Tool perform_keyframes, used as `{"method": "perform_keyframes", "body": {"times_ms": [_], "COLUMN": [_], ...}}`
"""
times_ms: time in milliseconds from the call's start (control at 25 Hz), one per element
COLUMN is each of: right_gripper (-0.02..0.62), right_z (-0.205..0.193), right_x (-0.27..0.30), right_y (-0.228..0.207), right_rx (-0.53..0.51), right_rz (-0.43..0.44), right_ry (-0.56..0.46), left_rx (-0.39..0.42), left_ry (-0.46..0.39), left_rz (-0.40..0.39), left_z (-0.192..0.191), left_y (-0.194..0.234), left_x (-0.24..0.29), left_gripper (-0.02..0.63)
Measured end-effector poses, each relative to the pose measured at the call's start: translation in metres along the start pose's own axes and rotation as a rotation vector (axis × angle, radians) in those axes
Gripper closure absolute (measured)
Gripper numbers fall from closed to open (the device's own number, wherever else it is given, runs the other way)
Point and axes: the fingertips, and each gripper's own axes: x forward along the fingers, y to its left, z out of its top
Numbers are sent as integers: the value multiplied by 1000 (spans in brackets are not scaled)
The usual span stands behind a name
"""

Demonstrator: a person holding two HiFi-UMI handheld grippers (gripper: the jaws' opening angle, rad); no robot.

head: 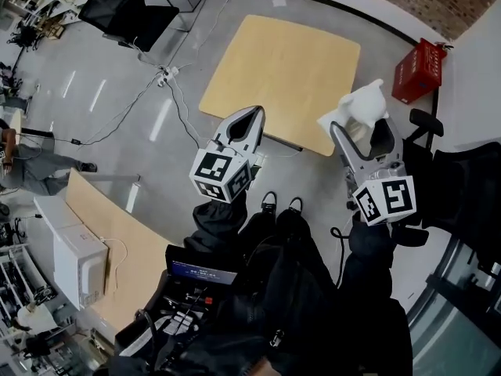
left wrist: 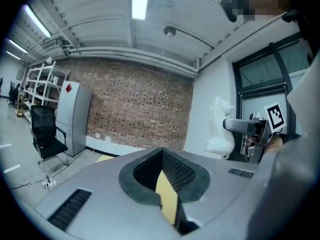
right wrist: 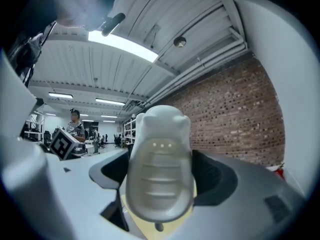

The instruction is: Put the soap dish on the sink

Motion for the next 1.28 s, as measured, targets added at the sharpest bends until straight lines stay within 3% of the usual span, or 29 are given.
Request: {"method": "perform_keyframes", "body": {"times_ms": [480,960,1280], "right_gripper": [181,181,181], "right_z": [-146,-277,-364], "right_x": [72,101,117], "right_y": [-26,-35,-26], "right_rx": [-103,-212,-361], "right_rz": [150,287,449], "right_ry": [349,639,888], "left_rx": [-63,-137,-197], "left_ry": [139,294,352], "left_rz": [106,140,167], "left_z": [-90,-177,-223], "left_y": [53,81,105], "left_x": [25,52,42], "left_gripper": [604,604,604]}}
